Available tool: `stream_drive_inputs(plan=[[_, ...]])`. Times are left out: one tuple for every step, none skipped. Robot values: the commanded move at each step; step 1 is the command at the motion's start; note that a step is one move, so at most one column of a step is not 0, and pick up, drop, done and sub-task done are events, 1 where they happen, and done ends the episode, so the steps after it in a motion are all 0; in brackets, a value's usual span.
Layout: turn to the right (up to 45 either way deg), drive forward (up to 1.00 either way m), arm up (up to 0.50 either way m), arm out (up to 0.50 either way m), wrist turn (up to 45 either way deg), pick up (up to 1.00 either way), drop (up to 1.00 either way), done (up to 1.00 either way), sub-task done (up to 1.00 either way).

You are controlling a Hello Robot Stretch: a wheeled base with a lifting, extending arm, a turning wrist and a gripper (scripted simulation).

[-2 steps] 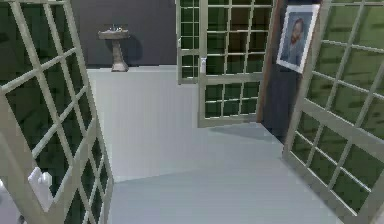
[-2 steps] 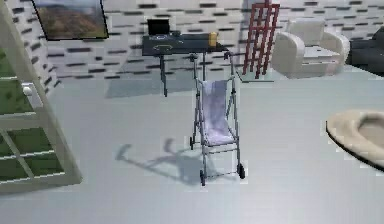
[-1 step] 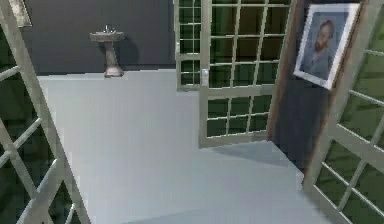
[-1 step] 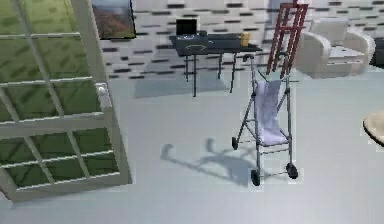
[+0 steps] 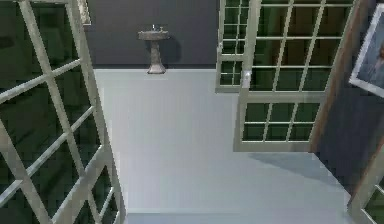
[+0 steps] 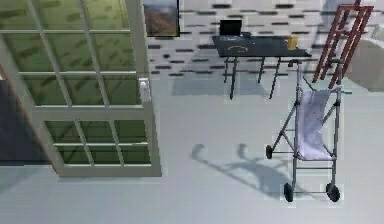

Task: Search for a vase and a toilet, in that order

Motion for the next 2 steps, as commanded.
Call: stream_drive_inputs(plan=[[0.0,1.00,0.00,0.00,0.0,0.00,0.00,0.00,0.00],[0.0,0.55,0.00,0.00,0.0,0.00,0.00,0.00,0.00]])
